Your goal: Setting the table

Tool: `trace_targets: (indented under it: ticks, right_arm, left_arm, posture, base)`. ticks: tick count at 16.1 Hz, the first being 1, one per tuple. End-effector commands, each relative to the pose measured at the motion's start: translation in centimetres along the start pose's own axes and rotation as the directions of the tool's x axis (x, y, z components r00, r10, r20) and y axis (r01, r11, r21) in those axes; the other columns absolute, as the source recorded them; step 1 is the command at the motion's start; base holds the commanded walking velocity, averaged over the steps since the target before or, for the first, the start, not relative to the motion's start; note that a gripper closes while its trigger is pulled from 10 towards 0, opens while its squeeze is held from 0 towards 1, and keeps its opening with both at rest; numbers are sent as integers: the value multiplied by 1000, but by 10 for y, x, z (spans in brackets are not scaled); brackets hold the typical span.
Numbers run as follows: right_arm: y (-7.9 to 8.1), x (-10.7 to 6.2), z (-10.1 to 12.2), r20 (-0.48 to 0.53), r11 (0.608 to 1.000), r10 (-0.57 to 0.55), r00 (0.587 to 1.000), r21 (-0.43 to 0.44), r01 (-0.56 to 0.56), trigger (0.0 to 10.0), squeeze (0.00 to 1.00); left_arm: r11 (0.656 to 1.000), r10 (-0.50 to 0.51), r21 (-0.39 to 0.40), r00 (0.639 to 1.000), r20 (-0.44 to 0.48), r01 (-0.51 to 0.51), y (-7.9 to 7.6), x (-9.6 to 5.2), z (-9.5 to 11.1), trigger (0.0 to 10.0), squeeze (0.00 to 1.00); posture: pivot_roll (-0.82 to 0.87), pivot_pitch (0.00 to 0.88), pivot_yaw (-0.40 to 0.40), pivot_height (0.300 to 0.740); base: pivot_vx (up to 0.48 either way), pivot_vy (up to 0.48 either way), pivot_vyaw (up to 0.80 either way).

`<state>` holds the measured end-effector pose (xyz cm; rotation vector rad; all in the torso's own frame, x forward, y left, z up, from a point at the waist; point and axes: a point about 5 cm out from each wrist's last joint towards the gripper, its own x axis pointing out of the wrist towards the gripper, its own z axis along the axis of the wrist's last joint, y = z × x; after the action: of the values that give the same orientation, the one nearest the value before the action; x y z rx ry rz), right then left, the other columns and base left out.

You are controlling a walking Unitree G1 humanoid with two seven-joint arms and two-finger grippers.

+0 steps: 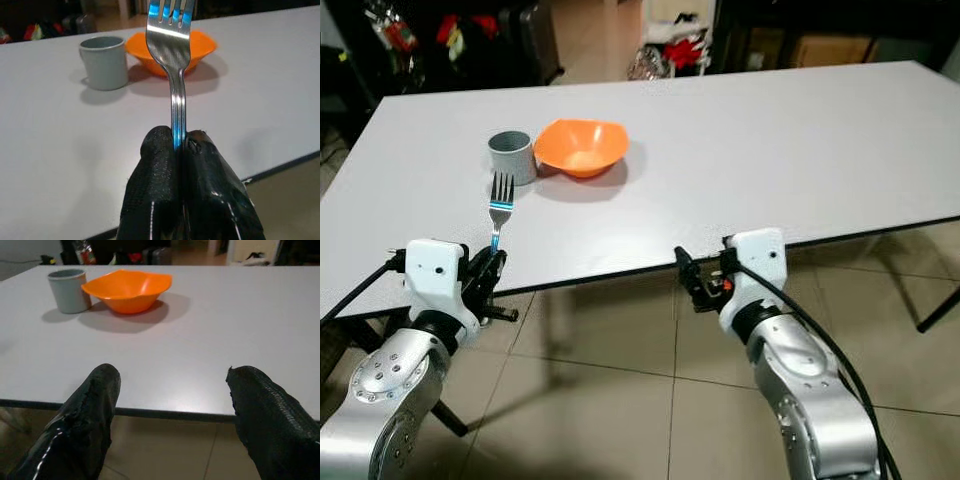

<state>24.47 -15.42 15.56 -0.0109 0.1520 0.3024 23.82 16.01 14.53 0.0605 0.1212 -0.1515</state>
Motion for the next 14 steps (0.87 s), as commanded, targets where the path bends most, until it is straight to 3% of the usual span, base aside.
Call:
trace_targets:
  ticks: [1, 4, 10, 14]
  right_arm:
    - [-1, 1, -2, -3, 1000, 4, 1000, -18, -4, 10000, 0]
    - [-7, 1, 1, 11, 999, -48, 999, -9, 48, 10000, 0]
    - [-7, -1, -2, 6, 998, -46, 999, 47, 46, 10000, 0]
    - [-6, -2, 1, 13, 1000, 19, 1000, 11, -20, 10000, 0]
  left_arm:
    - [1000, 9, 9, 1000, 7, -9, 1, -1, 3, 10000, 0]
    - [1000, -7, 17, 1000, 8, 7, 2, 0, 3, 10000, 0]
    - [998, -42, 43, 999, -2, 42, 5, 2, 2, 10000, 0]
    - [999, -13, 40, 1000, -12, 14, 12, 2, 0, 10000, 0]
  posture:
    - [-59, 0, 18, 740]
    - [-67, 0, 19, 740]
    - [-70, 0, 16, 740]
    - [-72, 0, 23, 740]
  base:
    - [337, 0, 0]
    - [335, 0, 671]
    - [336, 0, 0]
    - [336, 0, 0]
